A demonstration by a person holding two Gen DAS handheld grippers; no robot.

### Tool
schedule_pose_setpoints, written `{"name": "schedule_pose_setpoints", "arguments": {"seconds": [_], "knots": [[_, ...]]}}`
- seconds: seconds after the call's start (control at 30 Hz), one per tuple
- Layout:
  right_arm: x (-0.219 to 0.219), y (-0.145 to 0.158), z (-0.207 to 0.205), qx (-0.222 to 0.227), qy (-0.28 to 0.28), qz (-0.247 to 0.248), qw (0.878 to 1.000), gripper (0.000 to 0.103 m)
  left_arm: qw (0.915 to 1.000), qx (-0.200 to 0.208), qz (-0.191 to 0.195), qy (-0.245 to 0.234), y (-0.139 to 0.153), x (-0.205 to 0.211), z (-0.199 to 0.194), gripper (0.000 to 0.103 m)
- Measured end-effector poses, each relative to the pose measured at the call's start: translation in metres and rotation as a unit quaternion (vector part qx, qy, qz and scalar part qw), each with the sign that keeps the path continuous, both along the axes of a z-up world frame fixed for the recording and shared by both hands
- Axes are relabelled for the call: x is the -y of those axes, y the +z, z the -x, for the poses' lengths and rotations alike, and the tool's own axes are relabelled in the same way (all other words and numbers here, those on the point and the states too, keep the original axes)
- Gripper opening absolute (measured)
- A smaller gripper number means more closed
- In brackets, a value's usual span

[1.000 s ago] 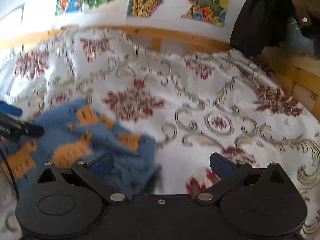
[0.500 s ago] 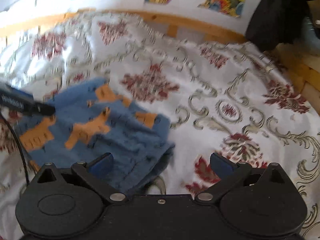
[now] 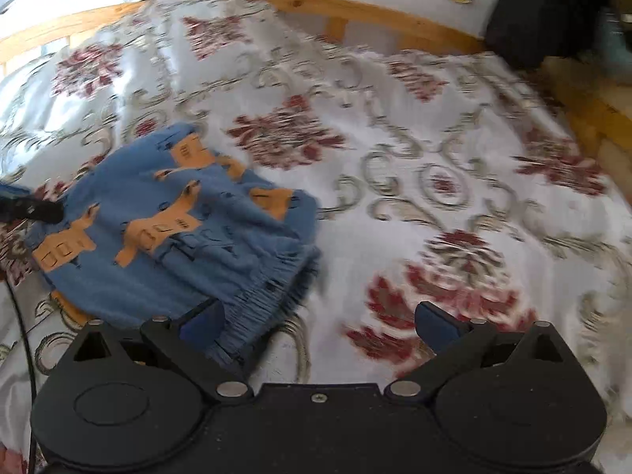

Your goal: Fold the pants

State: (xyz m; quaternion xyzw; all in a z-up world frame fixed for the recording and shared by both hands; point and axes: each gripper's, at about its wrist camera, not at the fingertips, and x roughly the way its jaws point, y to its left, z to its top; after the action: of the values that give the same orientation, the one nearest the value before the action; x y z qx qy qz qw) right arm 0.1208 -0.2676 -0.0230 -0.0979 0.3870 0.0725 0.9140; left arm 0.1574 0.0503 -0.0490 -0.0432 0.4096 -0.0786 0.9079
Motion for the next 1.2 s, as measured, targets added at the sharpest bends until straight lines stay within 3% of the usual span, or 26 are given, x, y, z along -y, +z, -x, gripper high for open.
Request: {"name": "schedule_pose_setpoints", "arguments": {"seconds": [0.1,0.23,0.4,0.5,0.93,1.2], "knots": [[0.009,0.010,0.025,0.015,-0.033,-0.011,0.999,0.102,0.9997,-0.010,-0.005,0.021,0.008,0.002,0.011,0.103],[0.020,0.023,0.046,0.014,-0.047,-0.075,0.996,0.102,0.9992,-0.034,-0.007,0.017,0.019,0.010,0.020,0.103],[0.033,0.023,0.044,-0.020,-0.064,-0.187,0.980,0.102,0.9994,-0.030,-0.018,0.006,0.033,0.023,0.028,0.103],[0.036,0.018,0.036,-0.036,-0.071,-0.224,0.971,0.102,0.9990,-0.033,-0.030,-0.004,0.039,0.030,0.025,0.103],[0.046,0.018,0.005,-0.026,-0.039,-0.243,0.969,0.102,0.9981,-0.058,-0.020,0.003,0.041,0.034,0.000,0.103],[0.057,0.017,-0.012,-0.017,-0.002,-0.237,0.971,0.102,0.9974,-0.053,0.003,-0.049,0.040,0.042,-0.007,0.103]]}}
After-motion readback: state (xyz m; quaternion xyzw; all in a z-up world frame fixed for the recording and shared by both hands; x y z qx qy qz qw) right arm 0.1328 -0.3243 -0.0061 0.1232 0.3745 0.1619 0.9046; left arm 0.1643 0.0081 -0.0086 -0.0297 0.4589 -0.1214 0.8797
